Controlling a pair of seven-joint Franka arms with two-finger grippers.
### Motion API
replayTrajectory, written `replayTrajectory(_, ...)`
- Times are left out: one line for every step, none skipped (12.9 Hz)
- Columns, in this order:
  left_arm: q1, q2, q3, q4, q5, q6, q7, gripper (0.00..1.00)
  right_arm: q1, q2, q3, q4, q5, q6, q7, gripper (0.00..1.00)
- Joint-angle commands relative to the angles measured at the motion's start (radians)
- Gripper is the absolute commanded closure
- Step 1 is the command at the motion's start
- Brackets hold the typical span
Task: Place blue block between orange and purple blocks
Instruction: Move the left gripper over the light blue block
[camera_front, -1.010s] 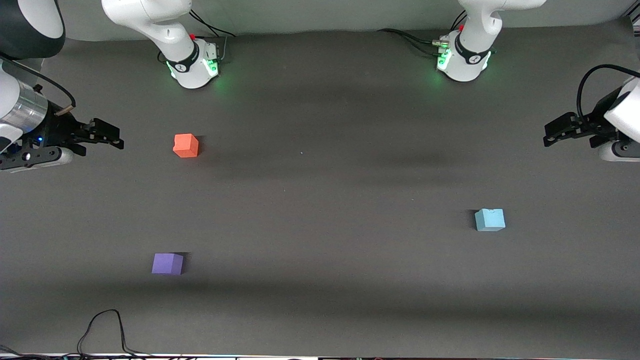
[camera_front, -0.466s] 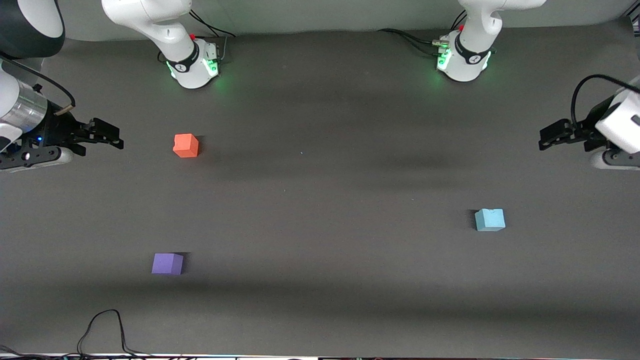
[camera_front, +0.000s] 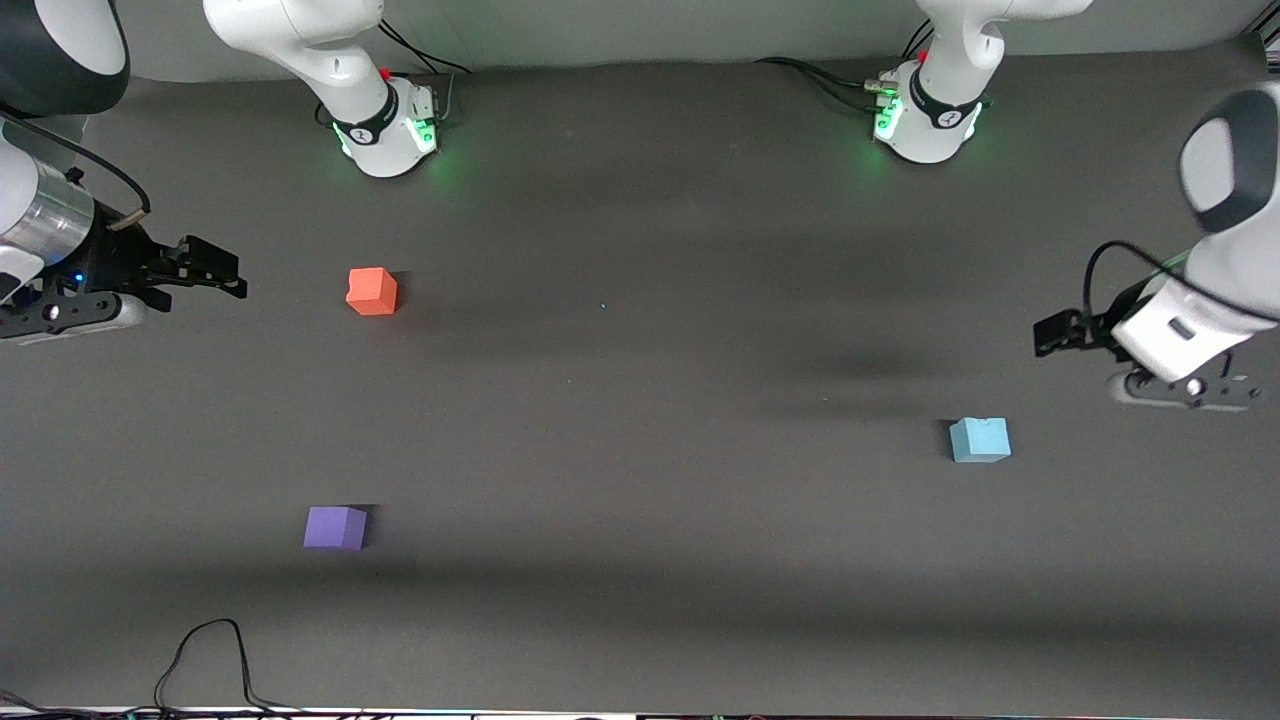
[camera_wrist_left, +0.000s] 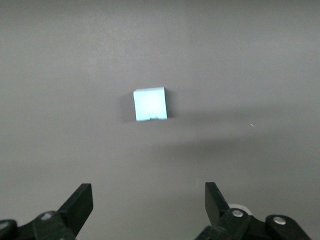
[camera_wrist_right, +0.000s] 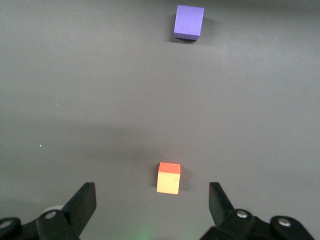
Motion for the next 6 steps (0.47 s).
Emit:
replayTrajectory(-0.007,0.054,0.011,-0.105,-0.004,0.192,0.027,0.00,0.004,-0.017,-0.001,-0.011,0.002,0.014,-0.001,0.00)
replayTrajectory(-0.007,0.080,0.011,-0.139,-0.004,0.260,0.027,0.00,0.004,-0.017,0.001,-0.011,0.002,0.014,-0.001,0.00)
replayTrajectory(-0.007,0.107,0.011,-0.163,-0.004,0.323,0.027,0.00,0.004,-0.017,-0.001,-0.011,0.002,0.014,-0.001,0.00)
replayTrajectory(-0.009,0.141,0.011,-0.177,-0.004,0.377,0.025,0.00,0.004,-0.017,-0.001,-0.011,0.002,0.014,-0.001,0.00)
replayTrajectory(-0.009,0.175,0.012,-0.185,-0.004,0.423,0.025,0.00,0.004,-0.017,-0.001,-0.011,0.002,0.014,-0.001,0.00)
replayTrajectory(-0.009,0.215,0.011,-0.190,-0.004,0.475,0.024,0.00,0.004,-0.017,0.001,-0.011,0.002,0.014,-0.001,0.00)
